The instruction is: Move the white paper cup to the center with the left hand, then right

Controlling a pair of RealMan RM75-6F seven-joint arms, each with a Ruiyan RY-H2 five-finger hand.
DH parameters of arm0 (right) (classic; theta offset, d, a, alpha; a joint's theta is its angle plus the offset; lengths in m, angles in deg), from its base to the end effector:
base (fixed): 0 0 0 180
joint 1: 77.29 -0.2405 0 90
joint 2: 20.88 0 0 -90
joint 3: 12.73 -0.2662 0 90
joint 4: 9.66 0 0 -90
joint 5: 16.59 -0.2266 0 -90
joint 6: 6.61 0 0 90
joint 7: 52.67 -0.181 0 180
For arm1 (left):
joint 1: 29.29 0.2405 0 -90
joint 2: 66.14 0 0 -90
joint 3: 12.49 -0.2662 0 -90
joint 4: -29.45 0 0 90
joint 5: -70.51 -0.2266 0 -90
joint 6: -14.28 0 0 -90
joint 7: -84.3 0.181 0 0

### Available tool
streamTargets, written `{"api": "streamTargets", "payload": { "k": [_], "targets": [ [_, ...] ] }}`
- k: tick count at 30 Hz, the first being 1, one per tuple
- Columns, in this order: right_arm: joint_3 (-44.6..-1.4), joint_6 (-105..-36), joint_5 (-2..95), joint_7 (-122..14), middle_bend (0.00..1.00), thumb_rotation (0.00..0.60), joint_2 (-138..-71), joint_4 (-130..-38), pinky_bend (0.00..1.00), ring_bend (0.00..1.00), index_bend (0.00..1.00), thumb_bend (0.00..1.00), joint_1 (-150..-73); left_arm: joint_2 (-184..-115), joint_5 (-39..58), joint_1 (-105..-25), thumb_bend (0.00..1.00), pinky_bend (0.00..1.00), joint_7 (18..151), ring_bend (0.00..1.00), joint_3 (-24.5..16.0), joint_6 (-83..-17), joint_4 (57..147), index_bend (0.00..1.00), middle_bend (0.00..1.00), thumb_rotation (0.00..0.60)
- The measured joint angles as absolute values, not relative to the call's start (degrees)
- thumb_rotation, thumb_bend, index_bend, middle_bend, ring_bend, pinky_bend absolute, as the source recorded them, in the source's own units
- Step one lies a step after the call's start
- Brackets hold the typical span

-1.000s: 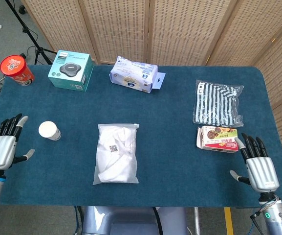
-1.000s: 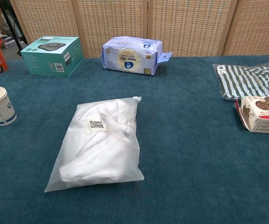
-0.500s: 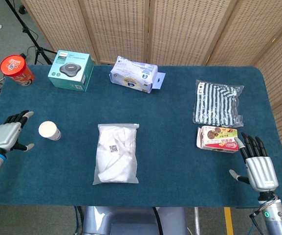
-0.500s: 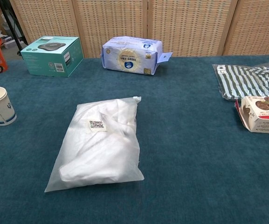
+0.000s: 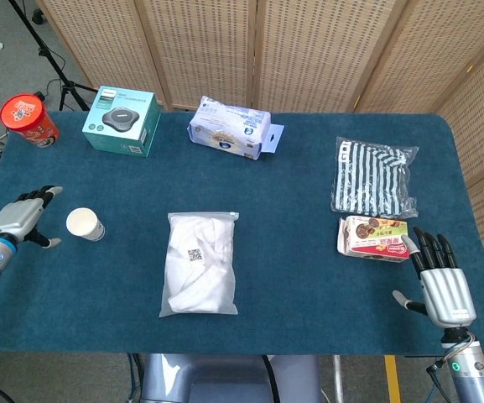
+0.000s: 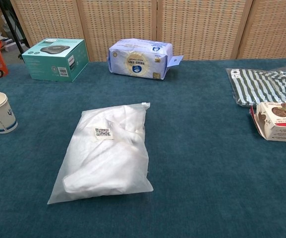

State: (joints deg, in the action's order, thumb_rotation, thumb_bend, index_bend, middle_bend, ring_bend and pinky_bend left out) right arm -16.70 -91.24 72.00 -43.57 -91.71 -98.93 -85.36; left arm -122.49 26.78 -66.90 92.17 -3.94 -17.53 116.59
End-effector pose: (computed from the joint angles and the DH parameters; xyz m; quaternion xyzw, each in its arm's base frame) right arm -0.3033 -0.2415 0.1128 0.6320 -0.3282 0.3891 0.5843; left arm -0.3186 0.3985 0.1349 -0.6321 -0.5498 -0.1916 0.5113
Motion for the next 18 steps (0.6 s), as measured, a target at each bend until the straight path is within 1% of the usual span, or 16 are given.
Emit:
{"api": "streamTargets", "payload": {
  "k": [6,18],
  "targets": [
    [-16.7,-91.0,71.9,-43.6,0.0,0.6,-91.7,-99.0,0.0,0.0,0.0,0.13,-85.4,-123.8,27.9,-68.1,0.22,0.0,92.4,0.0,-5.4,-17.7,115.7,0.0,0.0,0.6],
    [-16.3,-91.1,72.4,-42.9,0.0,0.6,-91.8,-99.2,0.0,0.0,0.0,0.13,-85.4,-126.9,29.4,-70.1,0.22,0.0,92.2,0.0,-6.7,-18.2,113.7,0.0,0.0,0.6]
  ]
}}
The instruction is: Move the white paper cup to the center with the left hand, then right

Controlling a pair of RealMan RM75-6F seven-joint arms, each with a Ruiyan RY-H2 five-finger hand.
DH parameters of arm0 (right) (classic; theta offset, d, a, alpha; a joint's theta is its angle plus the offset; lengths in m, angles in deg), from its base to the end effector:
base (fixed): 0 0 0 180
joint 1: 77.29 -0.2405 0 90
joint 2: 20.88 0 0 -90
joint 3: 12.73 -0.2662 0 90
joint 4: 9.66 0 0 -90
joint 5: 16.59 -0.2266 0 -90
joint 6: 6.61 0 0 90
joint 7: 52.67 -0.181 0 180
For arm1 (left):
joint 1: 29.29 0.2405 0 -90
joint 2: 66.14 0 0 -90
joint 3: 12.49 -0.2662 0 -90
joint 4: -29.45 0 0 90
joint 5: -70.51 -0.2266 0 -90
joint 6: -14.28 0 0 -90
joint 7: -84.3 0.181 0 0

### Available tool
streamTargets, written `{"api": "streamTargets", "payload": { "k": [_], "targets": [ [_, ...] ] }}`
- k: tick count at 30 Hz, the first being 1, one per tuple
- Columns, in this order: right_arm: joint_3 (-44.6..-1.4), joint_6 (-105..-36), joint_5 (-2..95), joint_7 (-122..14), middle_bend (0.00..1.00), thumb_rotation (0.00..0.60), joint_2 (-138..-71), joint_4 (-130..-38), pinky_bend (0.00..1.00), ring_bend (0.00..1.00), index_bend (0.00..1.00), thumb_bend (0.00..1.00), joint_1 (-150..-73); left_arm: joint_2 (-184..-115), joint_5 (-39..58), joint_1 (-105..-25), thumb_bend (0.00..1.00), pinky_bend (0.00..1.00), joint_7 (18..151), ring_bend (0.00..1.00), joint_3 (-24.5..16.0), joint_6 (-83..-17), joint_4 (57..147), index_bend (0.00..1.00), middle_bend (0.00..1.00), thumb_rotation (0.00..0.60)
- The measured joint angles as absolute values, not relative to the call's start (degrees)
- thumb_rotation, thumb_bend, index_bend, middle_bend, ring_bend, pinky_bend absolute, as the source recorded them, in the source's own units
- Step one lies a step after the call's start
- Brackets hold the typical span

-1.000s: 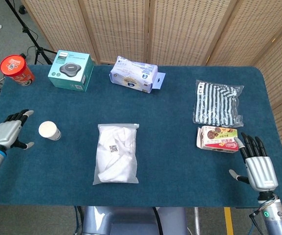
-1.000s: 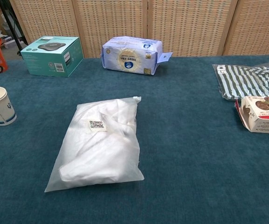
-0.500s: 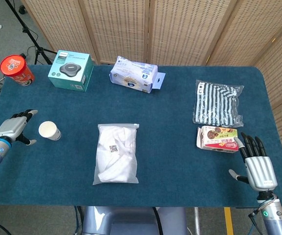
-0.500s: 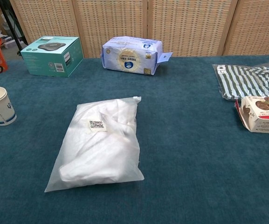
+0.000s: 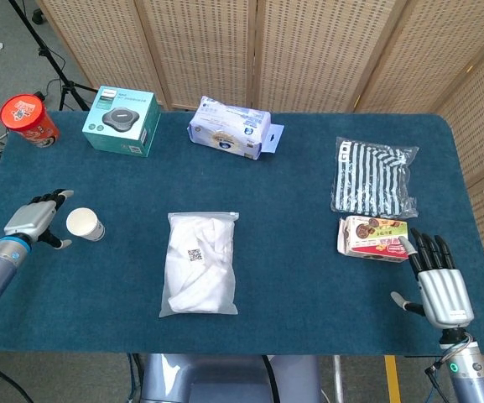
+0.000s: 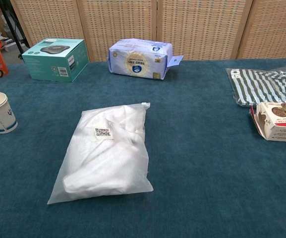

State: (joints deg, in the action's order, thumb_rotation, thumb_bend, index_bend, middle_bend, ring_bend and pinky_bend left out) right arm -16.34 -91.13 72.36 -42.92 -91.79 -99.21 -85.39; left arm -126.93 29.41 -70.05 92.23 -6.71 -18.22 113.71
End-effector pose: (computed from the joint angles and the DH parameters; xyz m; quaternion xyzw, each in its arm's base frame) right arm -0.3016 -0.2400 0.1100 0.6368 -0.3267 0.3867 0.5816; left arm -0.3171 0.4065 0.1088 -0.6332 -0.5581 -0.1891 0.5019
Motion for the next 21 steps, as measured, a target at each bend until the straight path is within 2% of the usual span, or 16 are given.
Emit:
{"api": "streamTargets", "payload": {
  "k": [10,21],
  "targets": [
    [-16.3,-91.5,72.6,-42.9,0.0,0.6,-91.7,-99.4,0.0,0.0,0.0,0.13,-85.2,-129.8,31.3,-72.5,0.24,0.0,92.8,0.0,-8.4,-18.0,112.2,0.02,0.0,0.6],
    [-16.3,-91.6,72.6,-43.0,0.0,0.6,-91.6,-99.6,0.0,0.0,0.0,0.13,-85.2,-131.5,33.1,-73.9,0.25,0.0,93.2,0.0,-9.8,-18.9,111.5,0.17,0.0,0.6]
  ]
}}
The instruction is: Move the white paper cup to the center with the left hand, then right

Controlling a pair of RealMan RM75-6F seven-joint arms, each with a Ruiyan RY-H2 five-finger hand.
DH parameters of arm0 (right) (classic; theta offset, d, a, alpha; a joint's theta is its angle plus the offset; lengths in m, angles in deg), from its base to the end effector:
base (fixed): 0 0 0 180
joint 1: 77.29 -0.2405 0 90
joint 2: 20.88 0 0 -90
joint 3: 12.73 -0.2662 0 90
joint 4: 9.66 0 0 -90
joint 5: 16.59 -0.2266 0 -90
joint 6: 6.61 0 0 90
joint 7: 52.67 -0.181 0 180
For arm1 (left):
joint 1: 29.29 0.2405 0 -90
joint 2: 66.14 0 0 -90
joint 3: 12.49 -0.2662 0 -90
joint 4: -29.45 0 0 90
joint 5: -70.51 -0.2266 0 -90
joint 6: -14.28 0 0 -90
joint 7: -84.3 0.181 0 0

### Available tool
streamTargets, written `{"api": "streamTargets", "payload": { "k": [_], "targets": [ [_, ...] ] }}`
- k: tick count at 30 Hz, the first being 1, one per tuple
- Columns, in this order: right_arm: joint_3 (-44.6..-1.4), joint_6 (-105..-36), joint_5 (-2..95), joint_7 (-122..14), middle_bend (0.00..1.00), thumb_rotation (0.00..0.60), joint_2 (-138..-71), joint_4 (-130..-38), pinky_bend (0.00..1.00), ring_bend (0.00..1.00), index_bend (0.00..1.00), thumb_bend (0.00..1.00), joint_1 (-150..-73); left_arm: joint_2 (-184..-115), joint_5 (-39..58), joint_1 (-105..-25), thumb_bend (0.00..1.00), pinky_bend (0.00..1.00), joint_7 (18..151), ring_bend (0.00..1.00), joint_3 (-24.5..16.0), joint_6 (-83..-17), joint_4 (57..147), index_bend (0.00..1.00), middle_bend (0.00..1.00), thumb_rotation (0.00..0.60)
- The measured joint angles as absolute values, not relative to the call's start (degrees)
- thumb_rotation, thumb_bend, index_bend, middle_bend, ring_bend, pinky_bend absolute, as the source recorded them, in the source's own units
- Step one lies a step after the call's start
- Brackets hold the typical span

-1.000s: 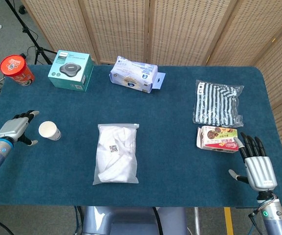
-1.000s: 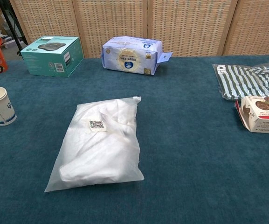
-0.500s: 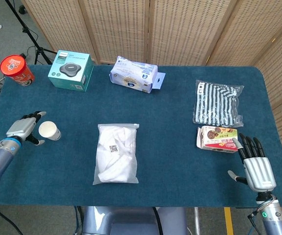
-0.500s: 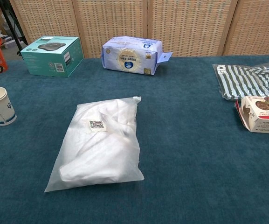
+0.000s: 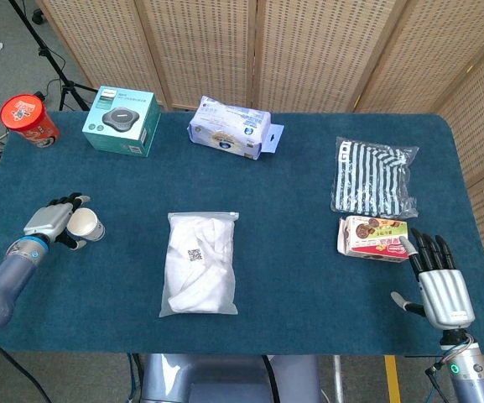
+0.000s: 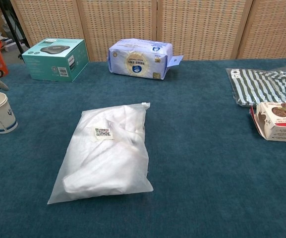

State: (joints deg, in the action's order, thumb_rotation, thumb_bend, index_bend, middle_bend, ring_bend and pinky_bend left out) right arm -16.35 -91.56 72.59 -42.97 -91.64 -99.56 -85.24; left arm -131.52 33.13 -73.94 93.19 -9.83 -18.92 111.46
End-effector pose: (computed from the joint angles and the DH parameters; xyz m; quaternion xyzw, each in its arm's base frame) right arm -0.3000 -0.2390 0.1114 0.6350 -0.3257 0.3902 0.5817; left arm -0.3093 0.4137 0.0783 -0.6399 -0.5642 -0.1823 0.4888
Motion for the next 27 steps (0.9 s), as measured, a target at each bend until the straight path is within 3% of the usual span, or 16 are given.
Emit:
{"api": "streamTargets", "payload": {
  "k": [18,24,27],
  "targets": [
    [-16.3,-91.4,72.6,-42.9,0.0,0.6,-91.7,-99.6,0.0,0.0,0.0,0.13,-85.3,-130.9,33.8,-74.5,0.27,0.0,93.6,0.0,-11.4,-20.1,111.7,0.23,0.0,0.6],
    [-16.3,-91.5,72.7,-43.1,0.0,0.6,-91.8,-99.6,0.0,0.0,0.0,0.13,-85.3,-131.1,34.5,-75.0,0.42,0.0,94.2,0.0,-12.2,-19.6,111.3,0.24,0.0,0.6],
    [-16.3,-91.5,72.7,-43.1,0.0,0.6,-91.7,-99.6,0.0,0.0,0.0,0.13,-85.3,-131.3,34.8,-75.2,0.43,0.0,94.3,0.0,-12.3,-19.7,111.2,0.26,0.0,0.6]
  ]
}}
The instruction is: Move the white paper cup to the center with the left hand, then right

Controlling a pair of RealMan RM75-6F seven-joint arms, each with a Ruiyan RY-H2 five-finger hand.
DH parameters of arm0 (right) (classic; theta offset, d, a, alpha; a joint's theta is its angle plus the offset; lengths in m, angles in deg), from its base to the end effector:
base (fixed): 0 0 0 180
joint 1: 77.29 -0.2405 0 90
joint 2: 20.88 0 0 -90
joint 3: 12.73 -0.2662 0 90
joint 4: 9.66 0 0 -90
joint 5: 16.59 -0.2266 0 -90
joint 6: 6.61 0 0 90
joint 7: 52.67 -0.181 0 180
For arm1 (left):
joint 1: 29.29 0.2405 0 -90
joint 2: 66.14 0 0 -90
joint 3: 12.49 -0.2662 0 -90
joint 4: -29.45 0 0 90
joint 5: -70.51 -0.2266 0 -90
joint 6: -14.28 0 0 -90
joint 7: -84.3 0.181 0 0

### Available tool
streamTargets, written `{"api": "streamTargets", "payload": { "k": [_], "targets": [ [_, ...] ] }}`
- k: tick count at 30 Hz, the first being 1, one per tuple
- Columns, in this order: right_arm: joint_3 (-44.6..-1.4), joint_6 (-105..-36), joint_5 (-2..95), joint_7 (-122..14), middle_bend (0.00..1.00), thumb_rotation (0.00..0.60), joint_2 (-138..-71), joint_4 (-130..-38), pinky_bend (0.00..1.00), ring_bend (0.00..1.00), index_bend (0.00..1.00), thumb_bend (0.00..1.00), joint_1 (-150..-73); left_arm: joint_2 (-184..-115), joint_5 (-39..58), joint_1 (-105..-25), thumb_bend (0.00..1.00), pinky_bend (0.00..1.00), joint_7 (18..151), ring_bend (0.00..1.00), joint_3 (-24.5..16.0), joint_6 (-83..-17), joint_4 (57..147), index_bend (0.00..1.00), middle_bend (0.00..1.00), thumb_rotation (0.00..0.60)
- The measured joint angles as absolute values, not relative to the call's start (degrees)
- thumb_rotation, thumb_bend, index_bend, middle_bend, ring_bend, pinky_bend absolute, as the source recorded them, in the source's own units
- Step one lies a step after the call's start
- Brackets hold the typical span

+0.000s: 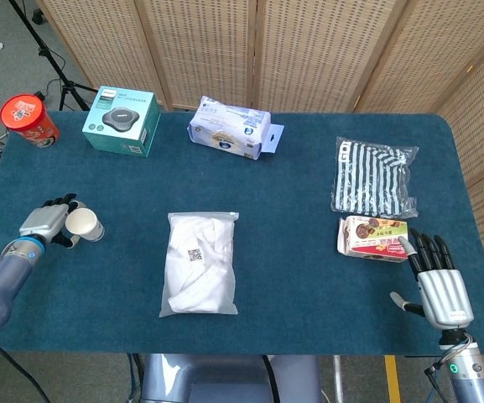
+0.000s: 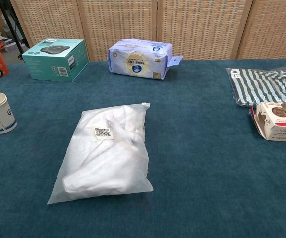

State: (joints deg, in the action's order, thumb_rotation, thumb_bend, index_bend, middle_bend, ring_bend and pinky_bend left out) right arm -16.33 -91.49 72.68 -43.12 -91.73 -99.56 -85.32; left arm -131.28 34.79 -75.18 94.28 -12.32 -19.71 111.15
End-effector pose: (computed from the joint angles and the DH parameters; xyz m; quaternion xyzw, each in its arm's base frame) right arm -0.2993 -0.2393 0.1105 0.6354 -0.3266 0.3917 0.5798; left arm -0.3162 0.4125 0.0822 -0.6422 -0.5569 -0.1658 0.5000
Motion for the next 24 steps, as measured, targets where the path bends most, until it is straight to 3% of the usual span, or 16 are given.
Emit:
{"api": "streamTargets", "payload": {
  "k": [11,24],
  "targets": [
    [-16.3,-91.4,72.6,-43.3,0.0,0.6,-91.6,-99.6,0.0,0.0,0.0,0.13,-85.3,-130.4,34.8,-75.3,0.43,0.0,93.8,0.0,-11.7,-21.5,112.8,0.27,0.0,0.6],
    [-16.6,-90.8,71.8,-44.1,0.0,0.6,-91.4,-99.4,0.0,0.0,0.0,0.13,-85.5,-124.2,35.2,-78.4,0.42,0.0,96.1,0.0,-8.5,-25.1,121.9,0.28,0.0,0.6]
  ]
}}
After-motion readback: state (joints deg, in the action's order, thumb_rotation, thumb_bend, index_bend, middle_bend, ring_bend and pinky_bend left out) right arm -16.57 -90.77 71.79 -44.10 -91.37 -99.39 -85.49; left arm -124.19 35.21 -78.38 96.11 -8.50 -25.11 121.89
